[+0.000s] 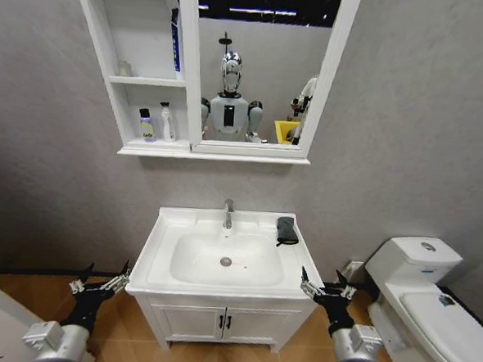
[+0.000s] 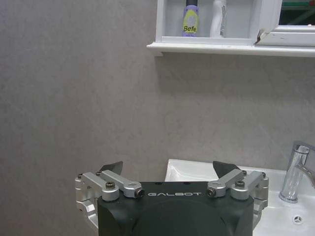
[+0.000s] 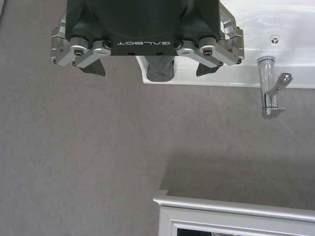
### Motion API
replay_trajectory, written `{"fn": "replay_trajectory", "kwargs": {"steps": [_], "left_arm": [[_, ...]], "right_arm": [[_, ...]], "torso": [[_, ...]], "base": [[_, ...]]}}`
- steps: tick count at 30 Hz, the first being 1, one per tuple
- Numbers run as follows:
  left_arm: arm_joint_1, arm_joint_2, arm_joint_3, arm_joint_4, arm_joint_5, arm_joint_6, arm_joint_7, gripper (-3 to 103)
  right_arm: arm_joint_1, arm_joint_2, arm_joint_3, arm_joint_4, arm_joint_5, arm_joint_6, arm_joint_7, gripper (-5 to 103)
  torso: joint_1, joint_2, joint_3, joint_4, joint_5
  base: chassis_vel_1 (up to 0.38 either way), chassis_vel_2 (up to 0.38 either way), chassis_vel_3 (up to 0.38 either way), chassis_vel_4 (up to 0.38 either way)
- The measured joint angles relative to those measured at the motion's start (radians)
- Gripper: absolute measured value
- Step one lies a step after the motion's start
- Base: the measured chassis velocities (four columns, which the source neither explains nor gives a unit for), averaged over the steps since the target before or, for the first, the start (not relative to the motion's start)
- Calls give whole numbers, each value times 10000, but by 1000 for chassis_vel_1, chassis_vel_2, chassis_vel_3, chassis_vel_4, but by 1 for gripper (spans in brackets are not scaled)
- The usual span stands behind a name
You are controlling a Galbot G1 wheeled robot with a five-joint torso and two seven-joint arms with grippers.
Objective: Move facial cleanser and shampoo from washbasin to cabinet, then wipe washbasin with towel.
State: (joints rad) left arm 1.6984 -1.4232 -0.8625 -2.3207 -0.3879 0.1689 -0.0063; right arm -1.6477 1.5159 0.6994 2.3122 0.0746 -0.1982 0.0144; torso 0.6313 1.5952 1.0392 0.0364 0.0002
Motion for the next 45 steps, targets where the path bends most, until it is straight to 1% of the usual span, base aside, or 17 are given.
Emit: {"fn": "replay_trajectory", "kwargs": {"steps": [11, 15, 17, 21, 35, 45], "left_arm": [[-116, 25, 59, 6, 8, 17, -85, 100], [-139, 44, 70, 16, -7, 31, -101, 100], [-150, 52, 75, 21, -16, 41, -108, 100], [-162, 60, 81, 27, -26, 53, -114, 100], [-179, 74, 92, 39, -46, 72, -127, 100], [-185, 80, 97, 42, -55, 80, -133, 100]], "right_arm": [[-90, -2, 87, 61, 12, 4, 146, 100], [-30, -18, 113, 68, 11, -219, 254, 100], [0, 6, 127, 97, -26, -451, 275, 100], [-23, 29, 108, 122, -52, -618, 275, 100], [-15, 29, 96, 97, -65, -666, 238, 100], [-12, 39, 87, 88, -65, -667, 204, 100]], "torso": [[1, -1, 1, 0, -3], [1, -1, 1, 2, -3], [2, -1, 1, 2, -2], [1, -1, 1, 2, -3], [0, 0, 1, 2, -3], [1, 0, 1, 2, -2]], "base": [[0, 0, 0, 0], [0, 0, 0, 0], [0, 0, 0, 0], [0, 0, 0, 0], [0, 0, 0, 0], [-42, 38, 69, -57]]}}
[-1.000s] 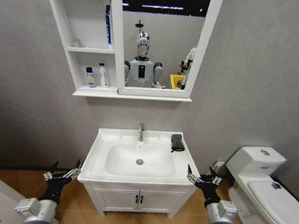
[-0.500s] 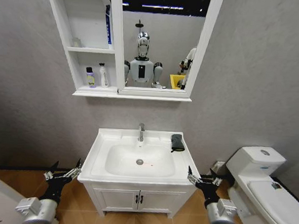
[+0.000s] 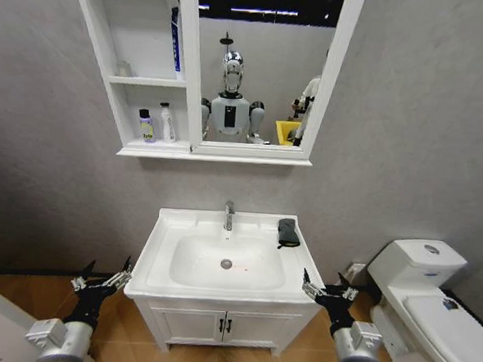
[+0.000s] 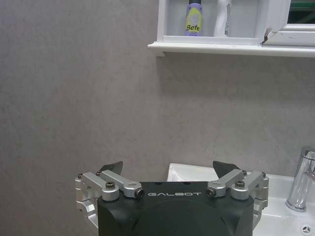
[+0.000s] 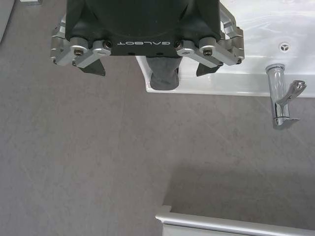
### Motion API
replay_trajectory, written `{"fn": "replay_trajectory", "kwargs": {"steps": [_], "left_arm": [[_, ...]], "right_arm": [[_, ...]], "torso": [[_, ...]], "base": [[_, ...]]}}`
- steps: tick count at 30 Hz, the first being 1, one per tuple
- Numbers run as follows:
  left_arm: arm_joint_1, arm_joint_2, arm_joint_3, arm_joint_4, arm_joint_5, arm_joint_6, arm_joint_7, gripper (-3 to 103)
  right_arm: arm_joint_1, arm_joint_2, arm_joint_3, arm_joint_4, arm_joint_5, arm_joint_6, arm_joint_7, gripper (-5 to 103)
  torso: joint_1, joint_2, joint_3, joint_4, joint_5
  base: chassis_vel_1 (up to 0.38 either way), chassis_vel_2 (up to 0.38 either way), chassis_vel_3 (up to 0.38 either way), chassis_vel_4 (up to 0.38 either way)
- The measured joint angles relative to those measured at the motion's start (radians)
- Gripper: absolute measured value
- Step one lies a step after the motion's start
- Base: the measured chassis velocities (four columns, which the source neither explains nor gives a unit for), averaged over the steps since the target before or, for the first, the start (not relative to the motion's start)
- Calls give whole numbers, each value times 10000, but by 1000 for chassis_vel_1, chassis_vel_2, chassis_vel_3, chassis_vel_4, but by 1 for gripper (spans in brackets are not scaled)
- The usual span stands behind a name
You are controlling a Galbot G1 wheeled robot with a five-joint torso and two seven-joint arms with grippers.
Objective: Move facial cleanser and shampoo from washbasin to cabinet, then wipe washbasin with towel.
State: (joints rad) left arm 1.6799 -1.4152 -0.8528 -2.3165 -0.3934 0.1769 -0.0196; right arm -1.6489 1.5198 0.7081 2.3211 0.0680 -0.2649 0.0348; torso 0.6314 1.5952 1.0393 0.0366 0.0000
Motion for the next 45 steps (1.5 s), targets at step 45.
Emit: {"fn": "replay_trajectory", "kwargs": {"steps": [45], "left_arm": [[1, 4, 3, 4, -3, 4, -8, 100]], "right_arm": [[9210, -4368, -2908, -9354, 4005, -2170, 278, 100]], "torso": [[2, -1, 1, -2, 1]], "base": [[-17, 16, 18, -20]]}}
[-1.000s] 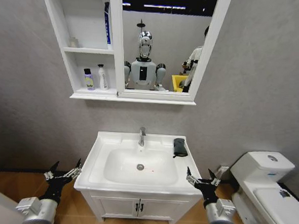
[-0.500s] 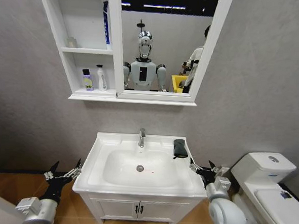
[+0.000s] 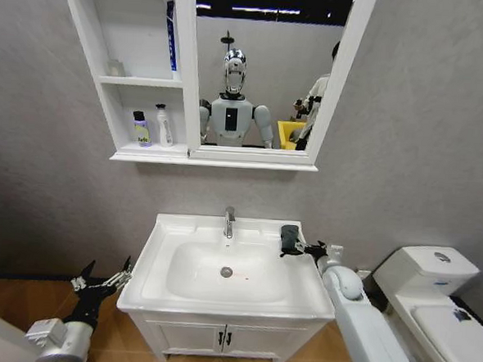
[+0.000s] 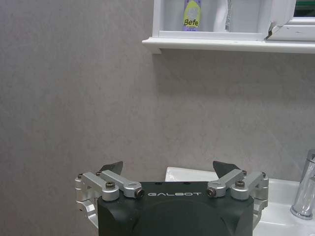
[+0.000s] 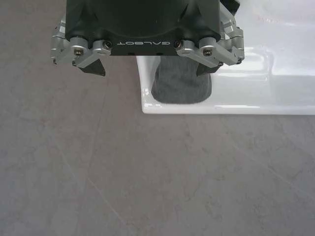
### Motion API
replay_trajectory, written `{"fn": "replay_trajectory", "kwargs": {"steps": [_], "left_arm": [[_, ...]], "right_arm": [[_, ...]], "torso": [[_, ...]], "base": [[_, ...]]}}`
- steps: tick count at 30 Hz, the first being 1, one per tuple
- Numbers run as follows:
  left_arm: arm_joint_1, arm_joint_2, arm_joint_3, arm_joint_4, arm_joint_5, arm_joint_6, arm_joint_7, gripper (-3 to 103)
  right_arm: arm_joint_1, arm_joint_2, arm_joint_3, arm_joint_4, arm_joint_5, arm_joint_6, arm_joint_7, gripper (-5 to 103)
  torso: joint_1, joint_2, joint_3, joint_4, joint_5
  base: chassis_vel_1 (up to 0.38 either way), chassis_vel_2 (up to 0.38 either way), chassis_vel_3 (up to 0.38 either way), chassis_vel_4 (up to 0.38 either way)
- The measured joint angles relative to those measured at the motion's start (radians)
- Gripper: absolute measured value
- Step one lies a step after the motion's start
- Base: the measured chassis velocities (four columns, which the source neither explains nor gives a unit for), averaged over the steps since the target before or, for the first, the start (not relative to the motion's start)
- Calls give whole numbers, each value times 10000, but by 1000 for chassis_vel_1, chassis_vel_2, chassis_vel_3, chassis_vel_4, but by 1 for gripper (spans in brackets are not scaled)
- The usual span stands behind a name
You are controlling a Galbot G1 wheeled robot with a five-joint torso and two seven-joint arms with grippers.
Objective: Move facial cleanser and shampoo from washbasin to cabinet, then wipe washbasin with towel.
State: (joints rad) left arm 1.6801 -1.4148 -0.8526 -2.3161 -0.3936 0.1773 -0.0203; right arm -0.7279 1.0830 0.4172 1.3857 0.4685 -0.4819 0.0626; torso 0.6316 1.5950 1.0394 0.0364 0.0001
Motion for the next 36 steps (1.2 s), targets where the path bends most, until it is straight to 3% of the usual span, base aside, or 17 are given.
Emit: {"fn": "replay_trajectory", "kwargs": {"steps": [5, 14, 23, 35, 36], "left_arm": [[0, 0, 0, 0, 0, -1, 0, 100], [0, 0, 0, 0, 0, -1, 3, 100], [0, 0, 0, 0, 0, -1, 5, 100], [0, 0, -1, -1, 0, -2, 7, 100], [0, 0, 0, -1, 0, -1, 6, 100]], "right_arm": [[798, 181, -668, -608, -8, 51, -31, 100], [846, 1040, -921, -795, -30, -429, 805, 100], [883, 904, -834, -921, -105, -657, 1117, 100], [1150, 937, -933, -1787, -140, -412, 805, 101], [1165, 952, -938, -1834, -155, -401, 788, 97]], "torso": [[0, -1, 0, 3, -1], [-2, 0, -1, 3, 0], [-2, 2, -2, 0, -2], [-3, 2, -2, 3, -1], [-3, 2, -2, 3, -1]], "base": [[0, 0, 0, 0], [0, 0, 0, 0], [0, 0, 0, 0], [0, 0, 0, 0], [0, 0, 0, 0]]}}
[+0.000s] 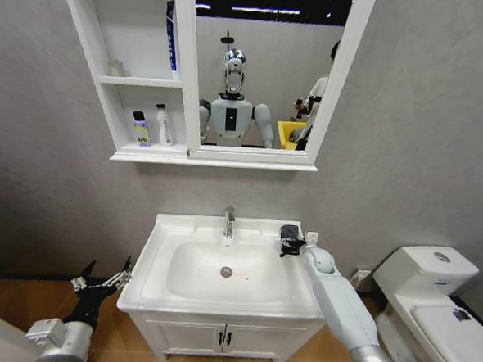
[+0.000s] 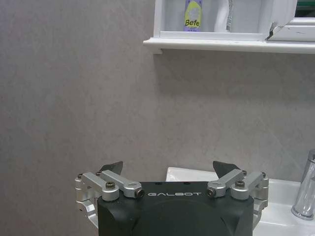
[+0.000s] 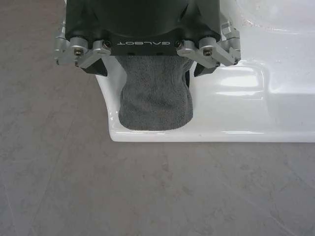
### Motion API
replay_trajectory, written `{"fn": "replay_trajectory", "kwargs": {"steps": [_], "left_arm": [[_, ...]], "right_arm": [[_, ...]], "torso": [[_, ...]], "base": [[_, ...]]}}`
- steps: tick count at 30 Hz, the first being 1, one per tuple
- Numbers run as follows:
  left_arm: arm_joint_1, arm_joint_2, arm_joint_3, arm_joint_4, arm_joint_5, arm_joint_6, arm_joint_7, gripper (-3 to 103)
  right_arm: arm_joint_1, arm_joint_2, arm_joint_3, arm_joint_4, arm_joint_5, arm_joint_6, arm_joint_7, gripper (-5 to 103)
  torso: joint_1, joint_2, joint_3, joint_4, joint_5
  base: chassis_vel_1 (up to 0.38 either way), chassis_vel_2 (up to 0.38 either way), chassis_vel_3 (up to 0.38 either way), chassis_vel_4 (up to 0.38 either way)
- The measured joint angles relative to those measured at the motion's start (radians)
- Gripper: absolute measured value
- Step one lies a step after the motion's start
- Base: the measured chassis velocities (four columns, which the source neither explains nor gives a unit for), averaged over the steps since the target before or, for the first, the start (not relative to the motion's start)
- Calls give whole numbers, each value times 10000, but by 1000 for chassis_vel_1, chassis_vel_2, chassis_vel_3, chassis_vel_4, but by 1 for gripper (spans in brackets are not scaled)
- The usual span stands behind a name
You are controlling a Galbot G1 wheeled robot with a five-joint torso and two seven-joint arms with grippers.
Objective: Move facial cleanser and shampoo from washbasin to cabinet, then wipe washbasin with towel.
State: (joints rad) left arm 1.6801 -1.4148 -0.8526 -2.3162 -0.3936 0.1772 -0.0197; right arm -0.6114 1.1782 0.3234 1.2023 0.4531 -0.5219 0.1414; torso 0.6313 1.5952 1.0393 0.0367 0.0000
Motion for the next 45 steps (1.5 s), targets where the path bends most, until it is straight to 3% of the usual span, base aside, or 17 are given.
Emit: {"fn": "replay_trajectory", "kwargs": {"steps": [1, 4, 6, 7, 9, 11, 12, 14, 15, 17, 26, 29, 33, 36, 37, 39, 45], "left_arm": [[0, 0, 0, 0, 0, 0, 0, 100], [0, 0, 0, 0, 0, 0, 0, 100], [0, 0, 0, 0, 0, 0, 0, 100], [0, 0, 0, 0, 0, 0, 0, 100], [0, 0, 0, 0, 0, 0, 1, 100], [0, 0, 0, 0, 0, 0, 0, 100], [0, 0, 0, 0, 0, 0, 0, 100], [0, 0, 0, 0, 0, -1, 0, 100], [0, 0, 0, 0, 0, -1, 0, 100], [0, 0, 0, 0, 0, -1, 0, 100], [0, 0, 0, 0, 0, 0, 0, 100], [0, 0, 0, 0, 0, 0, 0, 100], [0, 0, -1, 0, 1, 0, 1, 100], [1, 0, -2, 0, 1, -1, 2, 100], [1, 0, -2, 0, 1, -1, 2, 100], [0, 0, 0, 0, 0, -1, 3, 100], [0, 0, 0, 0, 0, 0, 2, 100]], "right_arm": [[0, 0, 0, 0, 0, 0, 0, 97], [14, 87, -4, -171, -87, 58, -99, 82], [21, 116, -2, -210, -93, 77, -108, 82], [25, 139, 0, -244, -98, 92, -121, 71], [28, 152, 4, -263, -106, 101, -134, 71], [30, 168, 21, -285, -114, 106, -153, 60], [30, 168, 21, -285, -114, 106, -153, 60], [36, 176, 40, -318, -129, 110, -191, 49], [36, 176, 40, -318, -129, 110, -191, 49], [63, 197, 89, -413, -148, 112, -253, 38], [47, 204, 160, -316, 86, 80, -364, 8], [-70, 150, 100, 102, 298, -15, -256, 7], [-697, -24, -292, 1955, 1076, -510, 627, 7], [-1344, 121, -940, 3558, 2465, -1355, 2396, 7], [-1344, 121, -940, 3558, 2465, -1355, 2396, 7], [-1616, 302, -1260, 4079, 3589, -1893, 3433, 7], [-2090, 448, -1209, 3909, 4333, -2133, 3703, 7]], "torso": [[0, 0, 0, 0, 0], [0, 0, 0, -2, 1], [0, 0, 0, -1, 0], [0, 0, 0, 0, 1], [0, 0, 0, -1, 0], [0, 0, 0, -1, 0], [0, 0, 0, -1, 0], [0, 0, 0, -1, 0], [0, 0, 0, -1, 0], [0, 0, 0, -1, -1], [0, 0, 0, -2, 2], [2, -1, 0, -1, 2], [1, 0, 0, -2, -3], [0, 0, 0, 0, 0], [0, 0, 0, 0, 0], [-1, 0, -1, 1, 0], [-1, 0, 0, -2, -1]], "base": [[0, 0, 0, 0], [0, 0, 0, 0], [0, 0, 0, 0], [0, 0, 0, 0], [0, 0, 0, 0], [0, 0, 0, 0], [0, 0, 0, 0], [0, 0, 0, 0], [0, 0, 0, 0], [0, 0, 0, 0], [0, 0, 0, 0], [0, 0, 0, 0], [0, 0, 0, 0], [0, 0, 0, 0], [0, 0, 0, 0], [0, 0, 0, 0], [0, 0, 0, 0]]}}
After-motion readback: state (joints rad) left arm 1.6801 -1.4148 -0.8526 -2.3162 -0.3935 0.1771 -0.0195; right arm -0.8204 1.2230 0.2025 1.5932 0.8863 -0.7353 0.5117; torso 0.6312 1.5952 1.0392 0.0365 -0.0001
